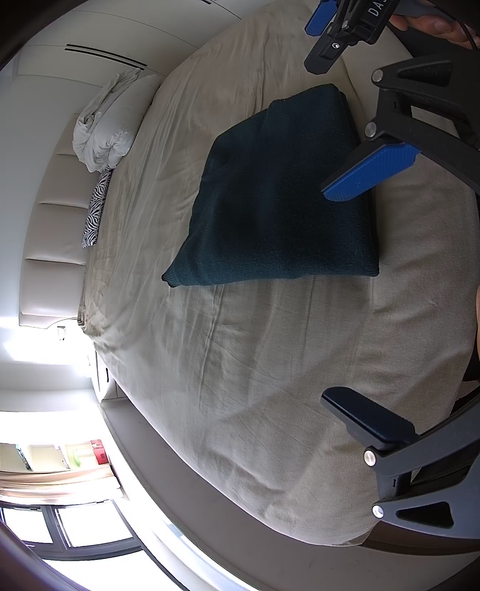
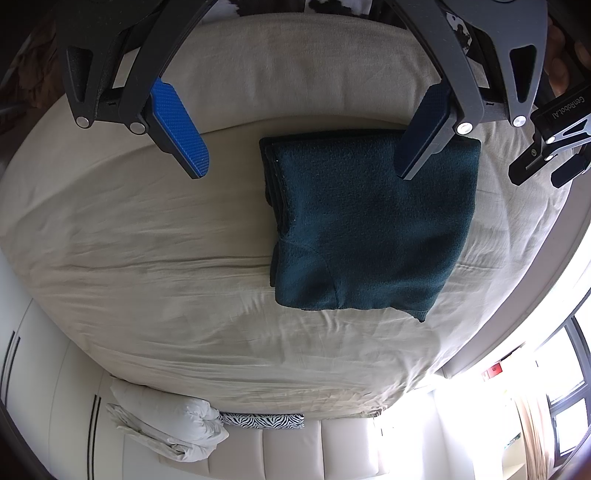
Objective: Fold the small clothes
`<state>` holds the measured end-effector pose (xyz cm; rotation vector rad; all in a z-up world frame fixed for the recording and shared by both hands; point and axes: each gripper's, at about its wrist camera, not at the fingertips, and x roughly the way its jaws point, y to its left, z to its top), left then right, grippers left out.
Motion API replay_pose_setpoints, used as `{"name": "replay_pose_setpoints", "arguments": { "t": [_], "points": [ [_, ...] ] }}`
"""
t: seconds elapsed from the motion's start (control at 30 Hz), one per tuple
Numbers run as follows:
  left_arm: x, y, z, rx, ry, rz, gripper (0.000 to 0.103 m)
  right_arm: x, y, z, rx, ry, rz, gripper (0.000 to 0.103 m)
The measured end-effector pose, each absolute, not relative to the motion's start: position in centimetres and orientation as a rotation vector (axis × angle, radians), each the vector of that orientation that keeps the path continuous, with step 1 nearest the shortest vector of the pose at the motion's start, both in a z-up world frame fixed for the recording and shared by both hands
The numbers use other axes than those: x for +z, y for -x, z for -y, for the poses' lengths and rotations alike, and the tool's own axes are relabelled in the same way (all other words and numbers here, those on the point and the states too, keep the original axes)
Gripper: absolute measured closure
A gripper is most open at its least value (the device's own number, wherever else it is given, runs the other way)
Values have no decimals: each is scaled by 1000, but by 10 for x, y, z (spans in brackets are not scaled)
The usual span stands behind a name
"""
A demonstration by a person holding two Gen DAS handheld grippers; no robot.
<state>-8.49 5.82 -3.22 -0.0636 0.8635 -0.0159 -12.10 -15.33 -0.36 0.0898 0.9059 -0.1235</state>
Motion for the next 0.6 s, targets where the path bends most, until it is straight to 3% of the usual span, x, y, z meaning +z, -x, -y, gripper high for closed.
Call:
{"name": "replay_pose_setpoints", "arguments": {
  "t": [0.6],
  "points": [
    [-38, 88, -60, -25, 53, -850, 0, -8, 121, 154, -121, -103, -918, 1]
  ]
}}
